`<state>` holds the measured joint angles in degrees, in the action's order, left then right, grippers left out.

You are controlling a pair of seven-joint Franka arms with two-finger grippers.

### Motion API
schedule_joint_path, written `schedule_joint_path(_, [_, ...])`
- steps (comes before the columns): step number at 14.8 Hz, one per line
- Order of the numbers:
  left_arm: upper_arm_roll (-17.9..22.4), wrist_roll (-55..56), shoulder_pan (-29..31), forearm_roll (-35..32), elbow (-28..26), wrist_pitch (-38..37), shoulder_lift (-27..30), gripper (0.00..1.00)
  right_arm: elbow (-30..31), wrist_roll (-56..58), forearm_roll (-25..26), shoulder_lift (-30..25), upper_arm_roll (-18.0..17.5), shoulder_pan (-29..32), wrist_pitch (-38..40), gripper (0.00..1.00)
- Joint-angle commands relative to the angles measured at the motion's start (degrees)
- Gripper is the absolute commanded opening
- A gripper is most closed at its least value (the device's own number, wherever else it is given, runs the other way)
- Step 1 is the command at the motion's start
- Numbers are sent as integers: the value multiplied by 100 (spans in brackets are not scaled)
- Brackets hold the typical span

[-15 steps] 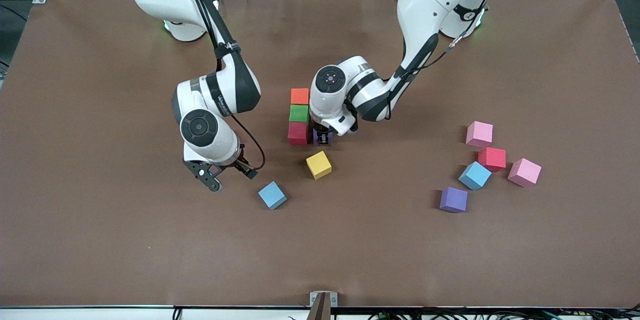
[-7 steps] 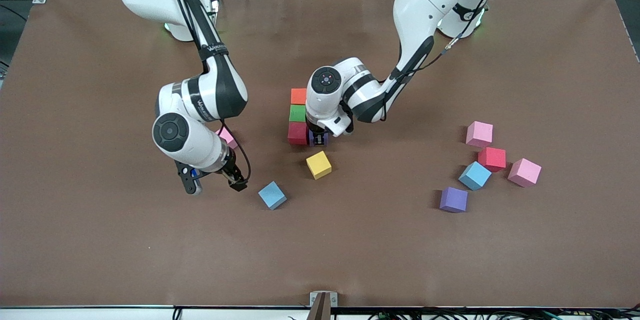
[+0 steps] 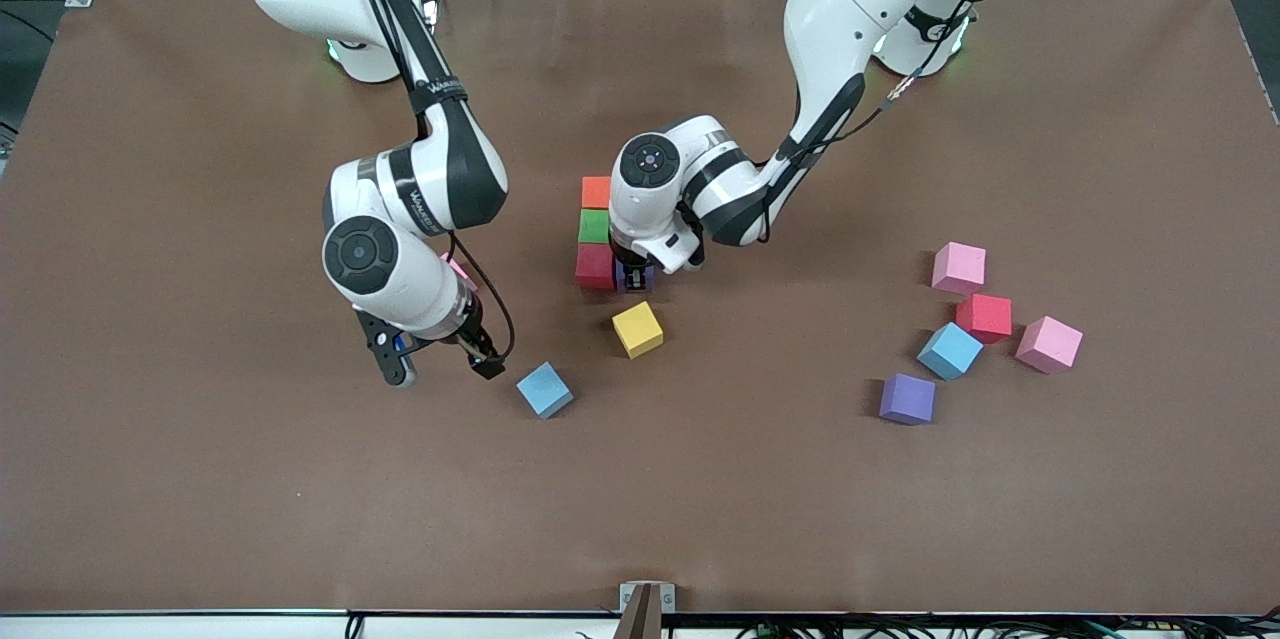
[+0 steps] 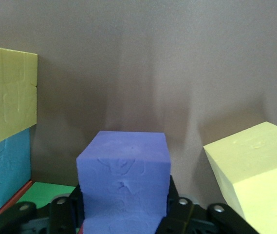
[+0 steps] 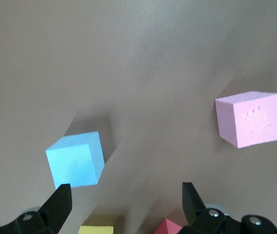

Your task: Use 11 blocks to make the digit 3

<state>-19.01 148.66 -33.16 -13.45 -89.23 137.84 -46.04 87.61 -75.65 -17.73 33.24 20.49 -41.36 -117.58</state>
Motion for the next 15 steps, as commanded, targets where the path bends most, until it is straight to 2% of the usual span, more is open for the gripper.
schedule_joint_path(1, [55,58,-94,-132,187,-2,-99,100,-7,-659,94,120,-36,-258,-360,100])
schedule_joint_path(3, [55,40,-59,-140,178,-55,-20,100,-129,-1029,59,331,-54,-328,-599,100])
schedule_joint_path(10, [20,-56,20,-140,-164,-327,446,100,-1509,-1936,59,1447,-106,-549,-600,100])
schedule_joint_path(15, [11,-539,204,-61,-655,-389,1008,100,-1870,-1910,77,1843,-265,-549,-600,100])
